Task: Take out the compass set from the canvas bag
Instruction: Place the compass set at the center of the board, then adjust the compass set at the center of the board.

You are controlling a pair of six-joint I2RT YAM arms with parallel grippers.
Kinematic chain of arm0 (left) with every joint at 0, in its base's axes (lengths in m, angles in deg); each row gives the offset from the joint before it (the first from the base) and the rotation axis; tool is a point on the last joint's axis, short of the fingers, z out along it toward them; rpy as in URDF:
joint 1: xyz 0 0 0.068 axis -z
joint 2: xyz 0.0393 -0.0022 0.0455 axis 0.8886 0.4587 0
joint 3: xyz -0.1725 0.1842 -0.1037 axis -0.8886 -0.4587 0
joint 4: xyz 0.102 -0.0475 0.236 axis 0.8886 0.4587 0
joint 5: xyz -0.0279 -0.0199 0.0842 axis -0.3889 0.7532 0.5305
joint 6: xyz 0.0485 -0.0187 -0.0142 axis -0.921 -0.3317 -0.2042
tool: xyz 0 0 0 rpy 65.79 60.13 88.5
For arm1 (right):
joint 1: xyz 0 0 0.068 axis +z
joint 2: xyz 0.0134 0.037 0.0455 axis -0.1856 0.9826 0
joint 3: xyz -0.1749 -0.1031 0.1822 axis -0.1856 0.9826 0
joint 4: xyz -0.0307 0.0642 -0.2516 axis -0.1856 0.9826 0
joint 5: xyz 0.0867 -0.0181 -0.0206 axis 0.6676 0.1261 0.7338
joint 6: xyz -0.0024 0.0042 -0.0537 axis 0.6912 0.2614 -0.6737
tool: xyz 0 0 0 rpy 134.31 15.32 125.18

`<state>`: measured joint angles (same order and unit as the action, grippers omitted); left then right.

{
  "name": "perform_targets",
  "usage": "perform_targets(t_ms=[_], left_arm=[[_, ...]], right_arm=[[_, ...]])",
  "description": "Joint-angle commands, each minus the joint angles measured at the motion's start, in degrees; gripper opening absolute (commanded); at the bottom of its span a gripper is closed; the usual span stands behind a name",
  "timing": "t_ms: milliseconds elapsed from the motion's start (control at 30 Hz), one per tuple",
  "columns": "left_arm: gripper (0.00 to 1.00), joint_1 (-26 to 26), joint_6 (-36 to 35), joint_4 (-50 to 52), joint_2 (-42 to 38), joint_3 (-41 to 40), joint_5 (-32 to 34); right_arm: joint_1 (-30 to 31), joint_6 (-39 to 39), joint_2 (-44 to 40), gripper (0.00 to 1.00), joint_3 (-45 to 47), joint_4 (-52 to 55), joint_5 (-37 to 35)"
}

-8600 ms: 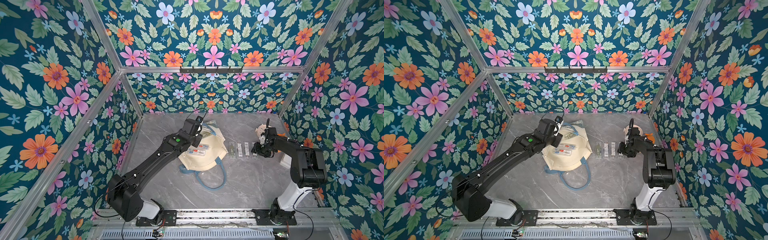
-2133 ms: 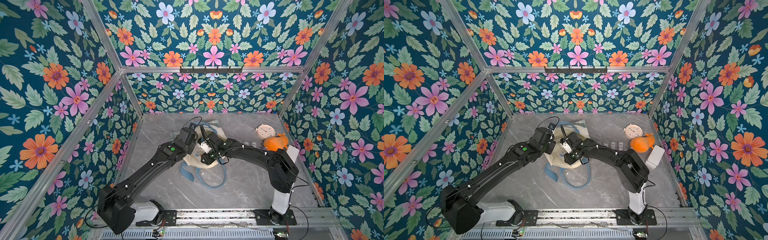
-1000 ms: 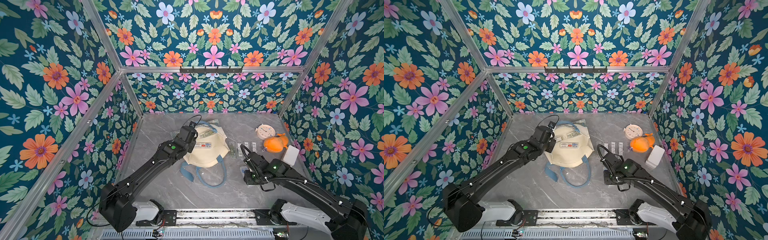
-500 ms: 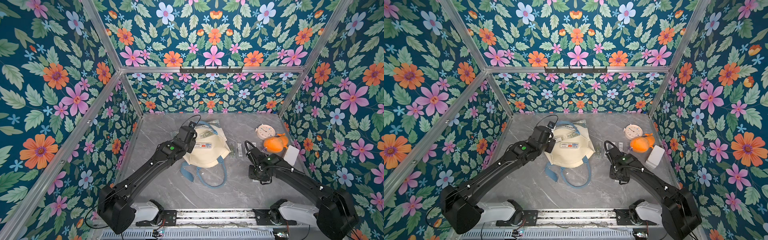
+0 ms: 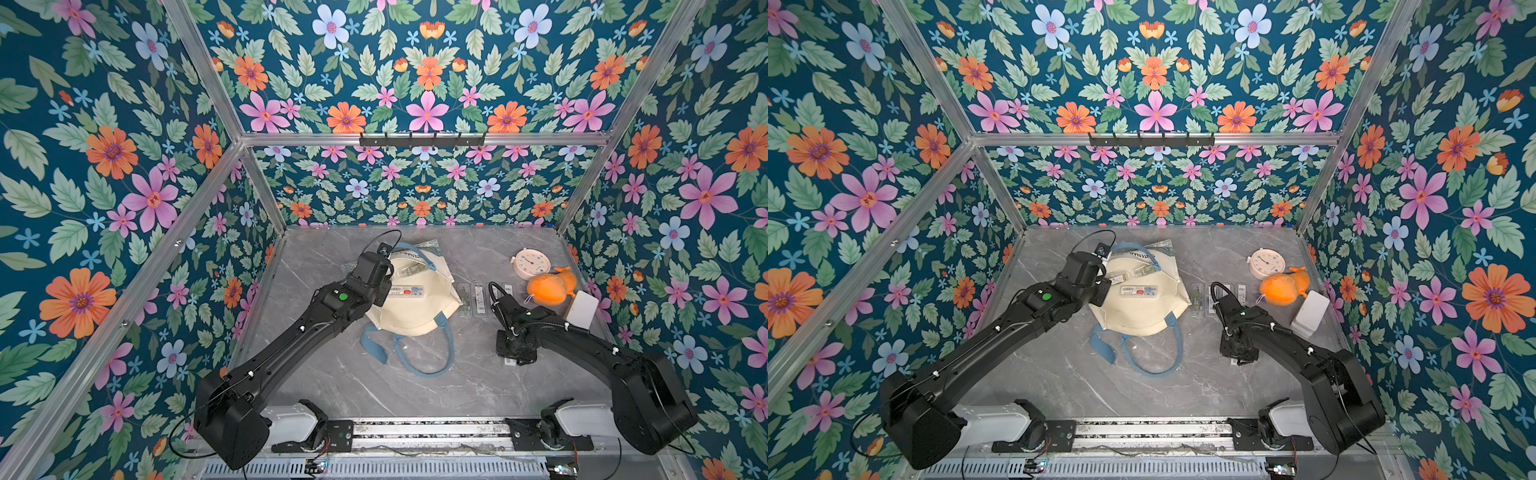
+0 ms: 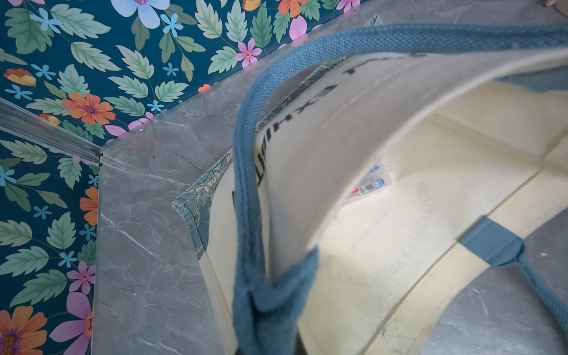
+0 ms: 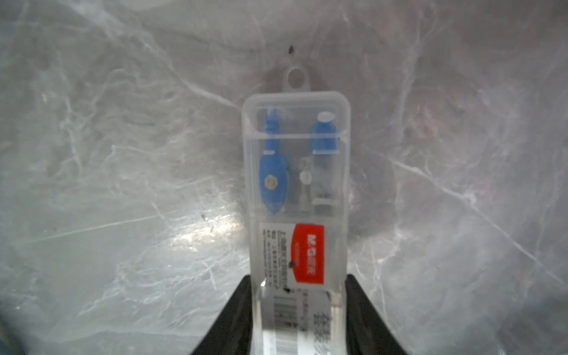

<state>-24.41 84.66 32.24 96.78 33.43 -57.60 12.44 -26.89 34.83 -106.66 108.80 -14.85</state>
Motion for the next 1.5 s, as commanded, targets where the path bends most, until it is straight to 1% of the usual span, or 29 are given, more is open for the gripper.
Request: perform_targets(t_ms=[0, 133, 233, 333, 433, 533, 600, 700, 833, 933, 1467], left_arm=[[0.00, 0.04, -0.01, -1.92, -0.74, -0.06, 0.25], [0.00, 0.04, -0.10, -1.77, -0.96, -0.12, 0.34], [0.00, 0.04, -0.10, -1.83, -1.05, 0.01, 0.61], [0.00, 0.03, -0.12, -1.87, -0.96, 0.02, 0.48], [0.00, 0.01, -0.26, -1.92, -0.74, 0.02, 0.55], [0.00, 0.04, -0.28, -1.89, -0.54, -0.01, 0.58], [0.00, 0.04, -0.28, -1.86, -0.52, 0.12, 0.70], [0.00, 0.04, -0.36, -1.84, -0.52, 0.11, 0.75], [0.00, 0.03, -0.36, -1.80, -0.35, 0.21, 0.89], [0.00, -0.01, -0.36, -1.83, -0.35, 0.13, 0.95], [0.00, 0.04, -0.36, -1.83, 0.01, 0.36, 0.94]], right_arm=[[-1.44, -2.86, 2.14, 0.46, -2.07, 1.01, 0.03], [-1.81, -3.56, 0.90, 0.52, -2.83, 1.80, -2.04], [-2.12, -3.52, -0.72, 0.58, -2.67, 1.58, -2.03], [-2.13, -3.64, -1.02, 0.60, -3.38, 2.46, -1.96], [-1.47, -2.55, -3.06, 0.57, -3.82, 2.02, 1.32], [2.14, 0.12, -5.84, 0.54, -1.54, -5.26, 5.52], [2.67, 1.38, -5.69, 0.52, -0.37, -8.13, 6.98], [2.67, 1.85, -3.31, 0.50, 0.64, -11.30, 8.57], [2.62, 1.87, 0.15, 0.49, 0.88, -11.76, 8.57], [2.62, 1.45, 0.97, 0.48, 1.42, -11.79, 7.82], [0.95, 0.67, -2.07, 0.48, 3.71, -10.04, 5.86]])
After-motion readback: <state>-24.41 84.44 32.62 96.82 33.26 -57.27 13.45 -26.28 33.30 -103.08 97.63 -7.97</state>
